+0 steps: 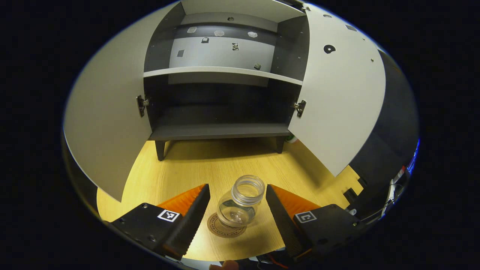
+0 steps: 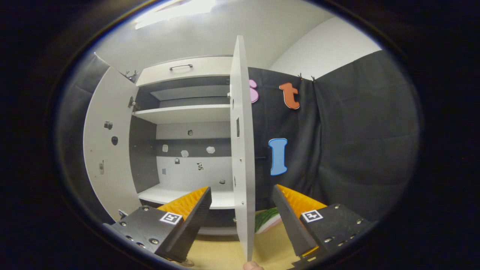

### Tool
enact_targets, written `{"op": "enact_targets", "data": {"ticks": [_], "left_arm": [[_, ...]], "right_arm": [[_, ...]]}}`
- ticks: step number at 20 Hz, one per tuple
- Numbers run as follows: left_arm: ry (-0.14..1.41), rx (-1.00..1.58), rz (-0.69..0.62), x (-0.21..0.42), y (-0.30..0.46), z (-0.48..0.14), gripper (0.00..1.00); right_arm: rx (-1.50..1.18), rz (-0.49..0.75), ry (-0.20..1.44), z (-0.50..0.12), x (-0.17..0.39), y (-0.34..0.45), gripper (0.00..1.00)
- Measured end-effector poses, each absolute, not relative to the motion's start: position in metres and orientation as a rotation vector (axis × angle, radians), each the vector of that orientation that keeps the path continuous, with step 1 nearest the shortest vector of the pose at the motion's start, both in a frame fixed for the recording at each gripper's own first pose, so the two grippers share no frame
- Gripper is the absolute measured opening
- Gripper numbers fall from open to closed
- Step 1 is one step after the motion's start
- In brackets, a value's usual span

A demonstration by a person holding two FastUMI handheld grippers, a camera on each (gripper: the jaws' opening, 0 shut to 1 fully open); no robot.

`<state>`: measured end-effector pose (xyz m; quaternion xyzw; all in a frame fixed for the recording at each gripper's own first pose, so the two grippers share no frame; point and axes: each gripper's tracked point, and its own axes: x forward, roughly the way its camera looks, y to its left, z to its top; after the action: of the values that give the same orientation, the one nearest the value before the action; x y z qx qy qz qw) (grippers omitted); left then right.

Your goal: Grasp the bottle in the cabinet with the left hand and place it on the coaster, then close the right door with the right hand and the left door with the left hand.

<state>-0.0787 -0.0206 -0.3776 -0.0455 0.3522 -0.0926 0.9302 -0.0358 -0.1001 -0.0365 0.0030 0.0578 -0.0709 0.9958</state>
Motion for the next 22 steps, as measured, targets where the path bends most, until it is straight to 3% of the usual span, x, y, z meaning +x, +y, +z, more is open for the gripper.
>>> {"op": "enact_targets", "data": {"ticks": [5, 15, 16, 22], "left_arm": [[0.622, -0.121, -0.202, -0.065, -0.024, -0.327, 0.96], [0.239, -0.184, -0.14, -0.004, 0.004, -0.135, 0.95], [0.215, -0.182, -0.123, -0.002, 0.011, -0.122, 0.95], [0.149, -0.183, -0.037, 0.002, 0.043, -0.067, 0.95]], "right_arm": [[-0.001, -0.156, 0.103, -0.033, -0.034, -0.107, 0.97], [-0.039, -0.204, 0.092, -0.03, -0.03, -0.134, 1.0], [-0.044, -0.213, 0.085, -0.028, -0.03, -0.139, 0.96], [-0.111, -0.277, 0.054, -0.018, -0.021, -0.17, 1.0]]}}
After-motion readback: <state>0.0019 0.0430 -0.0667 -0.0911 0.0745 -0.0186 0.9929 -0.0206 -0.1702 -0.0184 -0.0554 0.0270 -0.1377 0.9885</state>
